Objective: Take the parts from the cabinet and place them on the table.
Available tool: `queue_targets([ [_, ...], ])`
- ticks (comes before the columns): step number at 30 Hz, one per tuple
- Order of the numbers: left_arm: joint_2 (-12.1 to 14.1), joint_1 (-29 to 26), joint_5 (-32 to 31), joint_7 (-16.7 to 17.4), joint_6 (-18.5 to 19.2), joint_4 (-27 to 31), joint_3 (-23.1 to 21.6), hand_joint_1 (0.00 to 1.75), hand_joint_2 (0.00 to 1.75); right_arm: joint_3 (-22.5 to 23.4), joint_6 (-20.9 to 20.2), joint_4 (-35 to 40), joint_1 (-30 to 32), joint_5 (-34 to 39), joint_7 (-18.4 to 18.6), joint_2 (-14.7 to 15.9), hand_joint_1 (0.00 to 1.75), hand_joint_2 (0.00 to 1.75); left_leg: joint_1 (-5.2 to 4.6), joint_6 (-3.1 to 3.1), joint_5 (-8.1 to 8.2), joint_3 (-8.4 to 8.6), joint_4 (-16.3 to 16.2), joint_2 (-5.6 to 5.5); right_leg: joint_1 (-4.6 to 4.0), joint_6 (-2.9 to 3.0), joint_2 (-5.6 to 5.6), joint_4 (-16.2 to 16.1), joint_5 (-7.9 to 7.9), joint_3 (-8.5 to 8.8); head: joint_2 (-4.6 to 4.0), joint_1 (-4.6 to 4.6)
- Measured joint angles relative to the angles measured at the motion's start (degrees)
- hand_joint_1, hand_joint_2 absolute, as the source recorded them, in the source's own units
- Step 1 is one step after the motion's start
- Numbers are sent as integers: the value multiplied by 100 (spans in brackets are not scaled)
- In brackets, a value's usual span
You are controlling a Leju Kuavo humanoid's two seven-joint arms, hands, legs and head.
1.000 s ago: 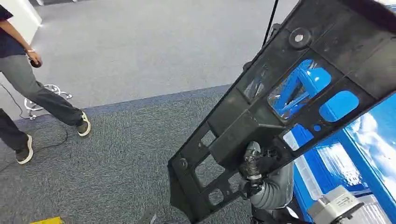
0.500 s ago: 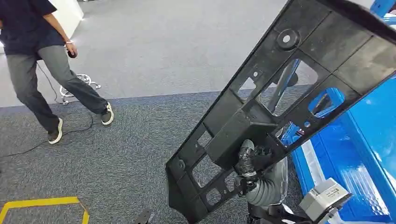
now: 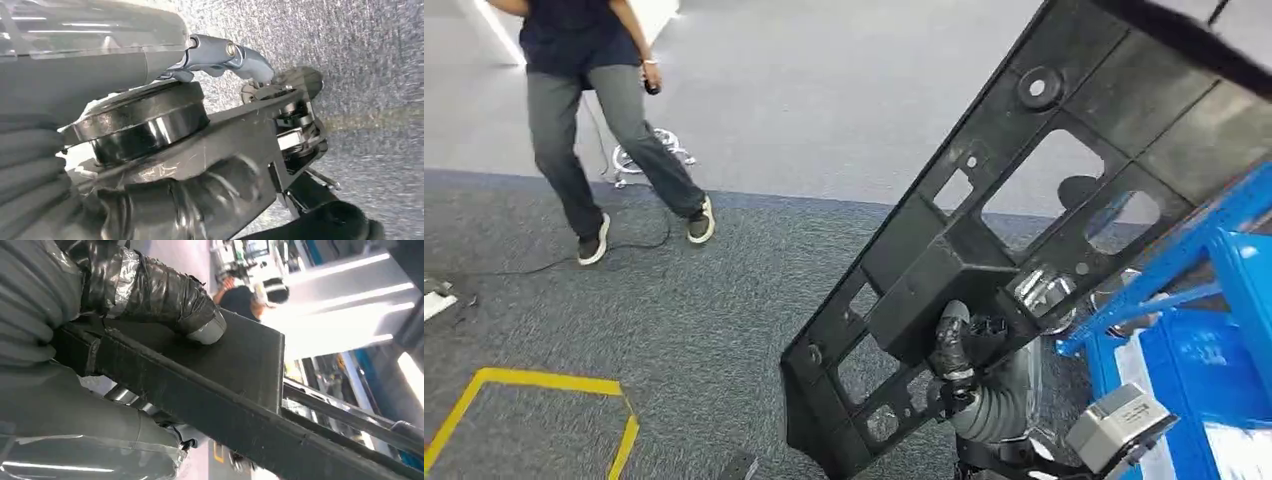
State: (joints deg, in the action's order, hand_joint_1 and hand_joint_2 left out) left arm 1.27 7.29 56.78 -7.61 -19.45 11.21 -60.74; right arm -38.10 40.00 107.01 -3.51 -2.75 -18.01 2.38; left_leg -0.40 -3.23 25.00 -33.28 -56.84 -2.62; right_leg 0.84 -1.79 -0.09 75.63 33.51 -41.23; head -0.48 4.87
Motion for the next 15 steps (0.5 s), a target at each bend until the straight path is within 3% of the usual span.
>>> queue_targets([
  [2,-13,8,0,0,2,0,0,0,175,0,0,-2,-2,0,2,2,175,175,39,63,53,2,-86,-172,52,-35,36,-829,-514,387,-2,0],
  [3,-20,15,0,-4,2,0,0,0,175,2,0,-2,-5,0,2,2,175,175,48,101,101,-14,-164,-243,96,-67,180,-1299,-727,615,0,-4],
  [4,-17,25,0,-4,2,0,2,0,175,0,0,-13,-16,2,2,2,175,175,35,151,142,-81,-244,-296,135,-72,464,-1420,-571,653,-2,-34],
  [5,-17,40,-2,-4,0,0,2,0,175,0,0,-11,-12,29,-2,2,175,175,15,173,176,-144,-328,-370,130,-5,403,-1429,-594,672,0,-33],
  [7,-15,41,-4,-4,2,0,2,0,175,0,-2,-13,-14,217,-26,2,175,175,38,216,152,-175,-275,-439,82,67,309,-1414,-577,664,0,-35],
  [8,-15,37,-4,-4,2,0,2,0,175,0,-9,-13,-29,339,-55,2,175,175,43,226,154,-202,-285,-485,101,103,252,-1430,-584,675,0,-33],
  [9,-4,40,-7,-4,2,0,2,0,175,0,-37,-11,-56,486,-99,0,175,175,49,245,190,-200,-339,-394,138,149,165,-1441,-584,704,0,-37],
  [10,-13,42,-22,9,2,0,0,0,175,0,-79,-11,-63,634,-149,0,175,175,10,290,287,-276,-532,-92,139,178,126,-1450,-565,735,0,11],
  [11,-6,40,-26,17,2,-2,0,0,175,0,-113,-9,-75,779,-229,0,175,175,25,327,454,-450,-865,65,131,204,56,-1450,-548,755,0,64],
  [13,7,59,-53,22,2,-2,0,0,175,0,-192,-11,-76,1000,-330,2,175,175,38,370,769,-910,-1684,184,106,214,-86,-1450,-508,781,-2,66],
  [14,9,76,-55,26,2,-2,0,0,175,0,-210,-11,-77,1081,-356,2,175,175,38,372,802,-1056,-1921,190,102,213,-160,-1449,-487,797,0,63],
  [15,9,73,-59,31,2,-2,0,0,175,0,-225,-11,-77,1137,-374,2,175,175,38,361,695,-1069,-1904,192,95,212,-231,-1450,-460,828,0,63],
])
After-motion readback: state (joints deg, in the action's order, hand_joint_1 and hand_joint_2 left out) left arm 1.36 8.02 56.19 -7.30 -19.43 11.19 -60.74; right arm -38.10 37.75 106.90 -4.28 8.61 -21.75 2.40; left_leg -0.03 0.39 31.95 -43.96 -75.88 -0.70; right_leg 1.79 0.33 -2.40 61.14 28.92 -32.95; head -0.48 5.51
